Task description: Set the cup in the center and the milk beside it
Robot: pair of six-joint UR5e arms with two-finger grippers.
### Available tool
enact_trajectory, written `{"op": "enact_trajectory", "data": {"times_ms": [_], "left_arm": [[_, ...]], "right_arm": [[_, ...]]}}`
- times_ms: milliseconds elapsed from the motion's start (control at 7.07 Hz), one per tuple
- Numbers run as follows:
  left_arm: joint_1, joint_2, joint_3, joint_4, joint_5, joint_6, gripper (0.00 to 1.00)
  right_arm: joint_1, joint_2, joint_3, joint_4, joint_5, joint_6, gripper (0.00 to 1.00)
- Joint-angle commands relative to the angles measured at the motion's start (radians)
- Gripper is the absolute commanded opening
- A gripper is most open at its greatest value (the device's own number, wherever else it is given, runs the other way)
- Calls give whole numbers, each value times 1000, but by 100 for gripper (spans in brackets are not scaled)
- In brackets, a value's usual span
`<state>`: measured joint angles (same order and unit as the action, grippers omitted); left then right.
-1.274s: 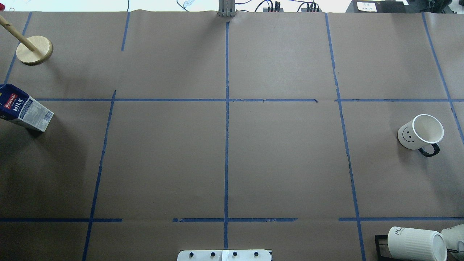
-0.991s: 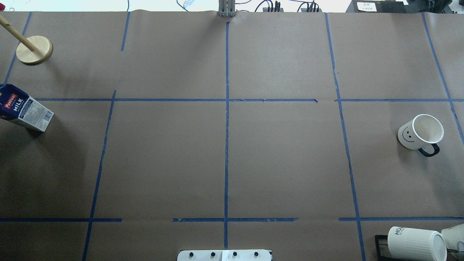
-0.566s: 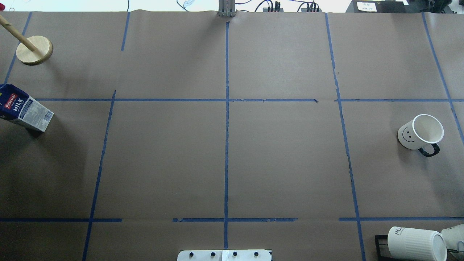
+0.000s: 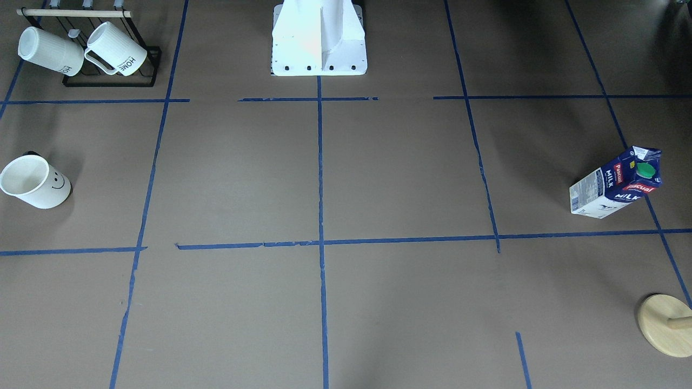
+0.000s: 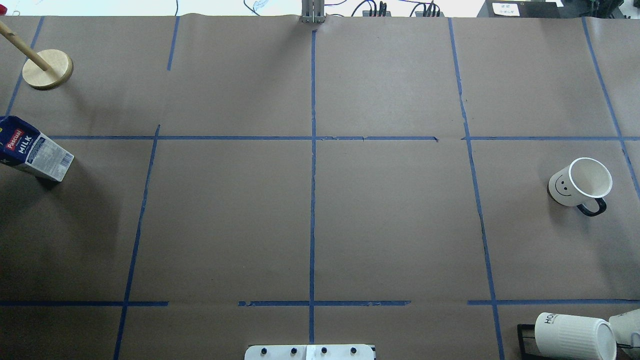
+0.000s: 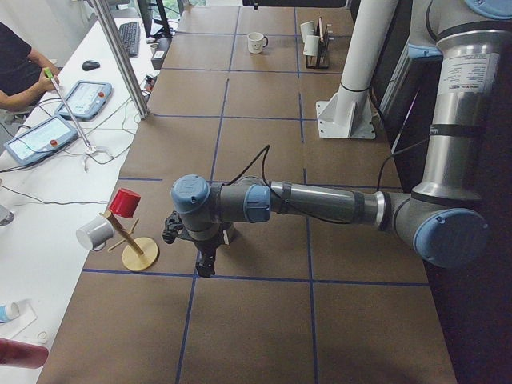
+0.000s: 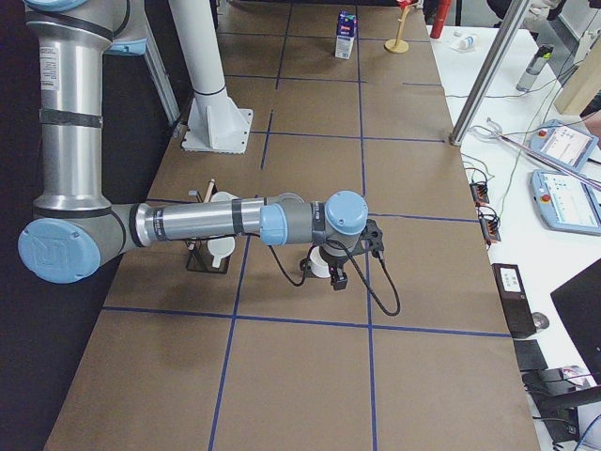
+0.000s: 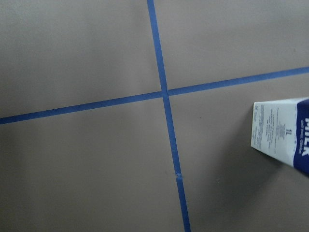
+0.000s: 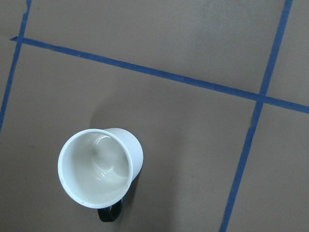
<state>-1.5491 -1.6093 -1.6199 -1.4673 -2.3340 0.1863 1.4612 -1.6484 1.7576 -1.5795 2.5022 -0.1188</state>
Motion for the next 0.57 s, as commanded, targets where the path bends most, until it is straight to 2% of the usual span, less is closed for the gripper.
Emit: {"op": "enact_trajectory", "data": {"times_ms": [0, 142, 283, 425], "left_arm": [[1, 16, 2, -50, -1, -37, 100], [1, 17, -5, -50, -1, -44, 100], [1, 19, -3, -50, -1, -44, 100], [1, 19, -3, -50, -1, -50, 100]], "right_arm": [[-161, 2, 0, 91, -43, 276, 100], [-259, -10, -6, 274, -159, 471, 97], [-336, -14, -24, 396, -190, 660, 95], [-344, -17, -48, 450, -189, 713, 91]]}}
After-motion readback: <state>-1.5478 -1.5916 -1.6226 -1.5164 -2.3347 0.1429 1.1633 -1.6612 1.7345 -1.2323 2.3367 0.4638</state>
